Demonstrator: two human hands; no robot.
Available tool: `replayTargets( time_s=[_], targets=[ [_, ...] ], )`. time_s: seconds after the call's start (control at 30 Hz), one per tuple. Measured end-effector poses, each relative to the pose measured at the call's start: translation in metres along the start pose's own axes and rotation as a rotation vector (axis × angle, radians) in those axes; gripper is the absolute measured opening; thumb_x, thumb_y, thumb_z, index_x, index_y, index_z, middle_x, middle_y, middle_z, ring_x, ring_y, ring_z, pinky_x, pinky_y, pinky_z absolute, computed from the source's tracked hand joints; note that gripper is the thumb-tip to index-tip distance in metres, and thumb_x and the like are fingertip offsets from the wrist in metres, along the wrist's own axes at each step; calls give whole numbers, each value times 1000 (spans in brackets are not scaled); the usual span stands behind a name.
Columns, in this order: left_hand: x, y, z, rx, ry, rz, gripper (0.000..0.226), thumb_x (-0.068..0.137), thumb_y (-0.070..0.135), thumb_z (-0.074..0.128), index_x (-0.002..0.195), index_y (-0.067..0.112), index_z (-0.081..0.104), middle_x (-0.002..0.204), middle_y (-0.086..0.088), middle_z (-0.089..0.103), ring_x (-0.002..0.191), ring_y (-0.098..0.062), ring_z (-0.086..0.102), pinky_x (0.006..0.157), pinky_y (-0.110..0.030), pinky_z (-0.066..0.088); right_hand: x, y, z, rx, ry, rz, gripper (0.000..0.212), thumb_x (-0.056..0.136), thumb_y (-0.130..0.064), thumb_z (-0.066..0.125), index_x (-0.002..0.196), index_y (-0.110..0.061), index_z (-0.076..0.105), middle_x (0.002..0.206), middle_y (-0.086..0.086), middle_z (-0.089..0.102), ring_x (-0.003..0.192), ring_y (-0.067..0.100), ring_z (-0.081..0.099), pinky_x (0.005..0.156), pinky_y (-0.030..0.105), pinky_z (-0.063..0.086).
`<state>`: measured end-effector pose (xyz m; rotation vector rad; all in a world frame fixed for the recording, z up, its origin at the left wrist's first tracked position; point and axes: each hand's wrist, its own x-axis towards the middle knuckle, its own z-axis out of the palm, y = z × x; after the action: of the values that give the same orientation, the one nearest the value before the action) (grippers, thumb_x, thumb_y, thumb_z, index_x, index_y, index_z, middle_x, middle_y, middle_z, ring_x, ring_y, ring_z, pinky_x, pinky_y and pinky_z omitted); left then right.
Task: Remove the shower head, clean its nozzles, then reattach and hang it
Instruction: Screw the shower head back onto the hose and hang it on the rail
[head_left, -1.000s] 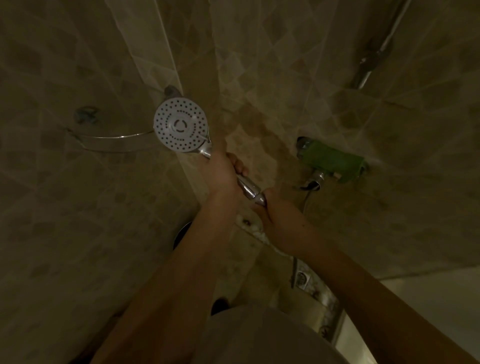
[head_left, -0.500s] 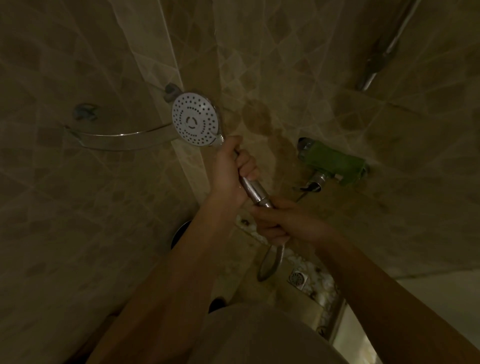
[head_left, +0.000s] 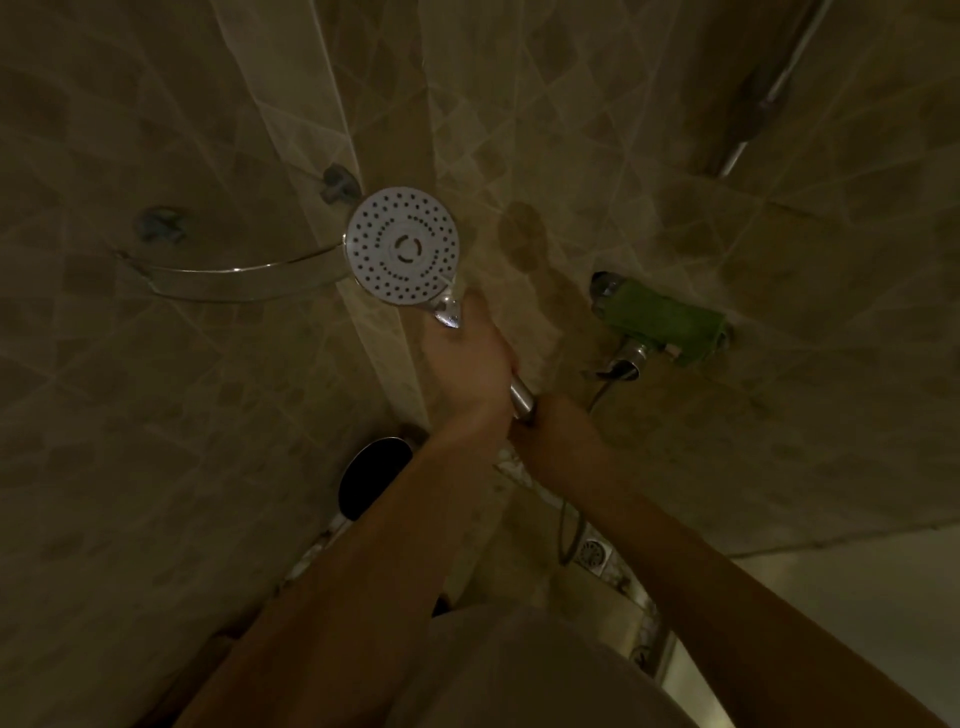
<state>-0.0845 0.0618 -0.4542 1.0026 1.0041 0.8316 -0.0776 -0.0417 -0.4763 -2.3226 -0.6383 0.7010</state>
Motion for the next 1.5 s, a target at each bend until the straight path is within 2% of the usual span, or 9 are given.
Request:
replayTargets(
  time_s=[0.23, 0.4, 0.5, 0.67, 0.87, 1.0, 1.17, 1.33, 1.5],
  targets=[
    [-3, 13, -2, -164, -291, -197, 49, 91, 8, 59, 48, 28, 48, 45, 6, 39, 35, -9, 33, 36, -20, 28, -3, 0, -6, 269, -142, 75, 25, 87, -32, 66, 84, -7, 65, 62, 3, 57, 51, 11, 53, 50, 26, 41],
    [5, 19, -13, -446, -696, -432, 52, 92, 3, 39, 45, 25, 35, 36, 7, 29, 26, -7, 23, 34, -19, 14, -8, 5, -19, 696, -536, 169, 40, 88, -20, 67, 56, -25, 43, 47, -4, 37, 36, 9, 29, 35, 17, 23],
    [5, 22, -9, -417, -632, -439, 52, 93, 4, 43, 46, 25, 36, 38, 7, 29, 28, -7, 23, 34, -19, 17, -9, 1, -18, 652, -417, 197, 36, 87, -21, 66, 58, -22, 45, 47, -4, 41, 34, 8, 34, 33, 18, 26],
    [-1, 22, 3, -289, -293, -395, 52, 95, 13, 56, 45, 24, 46, 41, 8, 35, 33, -7, 30, 36, -19, 28, -3, -3, -15, 161, 3, -24, 29, 88, -21, 59, 60, -18, 50, 55, -2, 51, 49, 10, 49, 49, 25, 36],
    [-2, 21, 9, -170, -71, -242, 21, 95, 13, 58, 75, 14, 54, 51, 3, 45, 42, -12, 39, 41, -24, 36, 0, 1, -5, -147, 180, -139, 14, 91, -21, 57, 83, -9, 58, 72, 6, 57, 64, 23, 57, 51, 28, 36],
    [4, 27, 4, -108, -85, -366, 12, 91, 16, 70, 84, 11, 61, 66, -2, 56, 53, -15, 54, 53, -29, 52, 1, 1, -10, -226, 242, -146, 16, 90, -22, 57, 92, -7, 62, 78, 10, 64, 68, 27, 62, 54, 29, 40],
    [7, 36, 0, -323, -63, -487, 23, 92, 11, 56, 70, 15, 48, 41, 5, 40, 31, -11, 34, 38, -16, 34, 4, -8, -16, -183, 106, -137, 17, 91, -19, 53, 75, -13, 56, 60, -4, 48, 54, 13, 50, 44, 24, 31],
    [2, 33, -2, -273, -106, -414, 30, 89, 10, 53, 65, 20, 38, 47, 6, 32, 35, -10, 28, 37, -18, 28, 2, -8, -15, -155, -24, -148, 25, 90, -20, 56, 67, -16, 48, 60, -3, 46, 56, 14, 48, 47, 25, 30],
    [3, 35, -10, -347, -482, -443, 47, 93, 13, 49, 49, 23, 36, 40, 8, 25, 30, -7, 21, 32, -17, 20, -8, -9, -24, 298, -303, 62, 28, 83, -28, 67, 60, -20, 52, 48, -4, 49, 40, 11, 45, 41, 22, 35]
  ],
)
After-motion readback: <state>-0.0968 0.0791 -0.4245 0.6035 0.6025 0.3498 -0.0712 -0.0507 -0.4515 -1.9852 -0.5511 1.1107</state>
